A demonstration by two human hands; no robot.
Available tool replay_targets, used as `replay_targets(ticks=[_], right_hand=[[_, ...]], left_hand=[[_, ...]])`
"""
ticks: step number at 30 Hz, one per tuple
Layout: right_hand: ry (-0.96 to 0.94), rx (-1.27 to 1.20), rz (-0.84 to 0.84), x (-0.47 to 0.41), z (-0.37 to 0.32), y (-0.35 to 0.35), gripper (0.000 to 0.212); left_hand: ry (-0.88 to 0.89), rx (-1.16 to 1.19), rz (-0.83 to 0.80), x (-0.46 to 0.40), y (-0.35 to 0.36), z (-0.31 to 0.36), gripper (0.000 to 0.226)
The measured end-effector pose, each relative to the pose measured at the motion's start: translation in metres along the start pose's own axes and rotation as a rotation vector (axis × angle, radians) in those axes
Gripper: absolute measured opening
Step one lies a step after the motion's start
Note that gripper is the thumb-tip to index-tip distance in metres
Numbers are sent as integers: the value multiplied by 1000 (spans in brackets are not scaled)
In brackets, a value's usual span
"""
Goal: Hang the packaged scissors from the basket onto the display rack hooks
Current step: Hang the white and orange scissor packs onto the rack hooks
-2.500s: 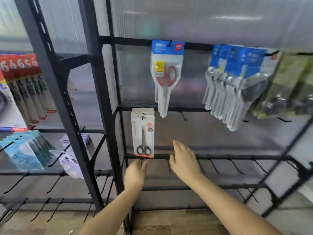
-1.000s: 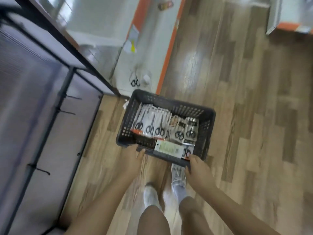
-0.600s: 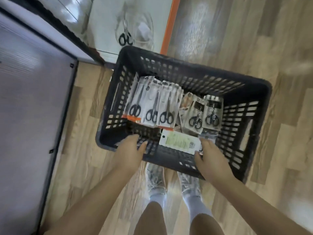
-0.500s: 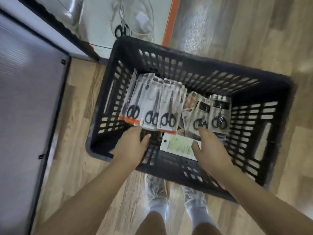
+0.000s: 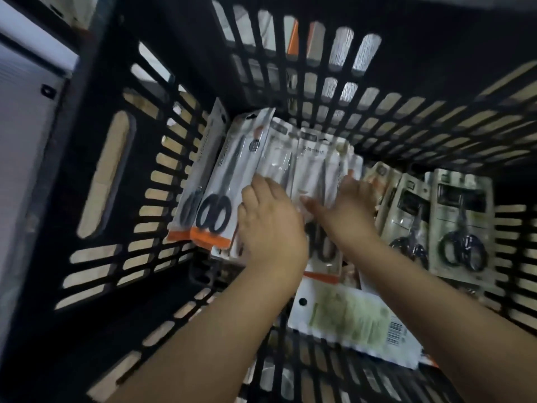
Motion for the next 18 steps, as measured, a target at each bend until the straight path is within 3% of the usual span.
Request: replay_targets(ticks=[6, 16, 18], right_hand=[[92, 5, -68, -9, 7, 5, 105], [155, -61, -80, -5, 9, -5, 100], [195, -187, -100, 3, 13, -7, 91]], left_hand=[[-85, 43, -77, -8, 14, -13, 87], [-114, 164, 23, -11, -7, -22, 64], [-67, 213, 61, -6, -15, -21, 53]])
Point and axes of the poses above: each hand's wrist, its own x-axis away from the middle knuckle, its own y-axis out of the palm, z = x × y, the point moved 7 cm from there along -x, towards the middle knuckle, and after that the axes turned 12 degrees about z, right-handed, at the moved point
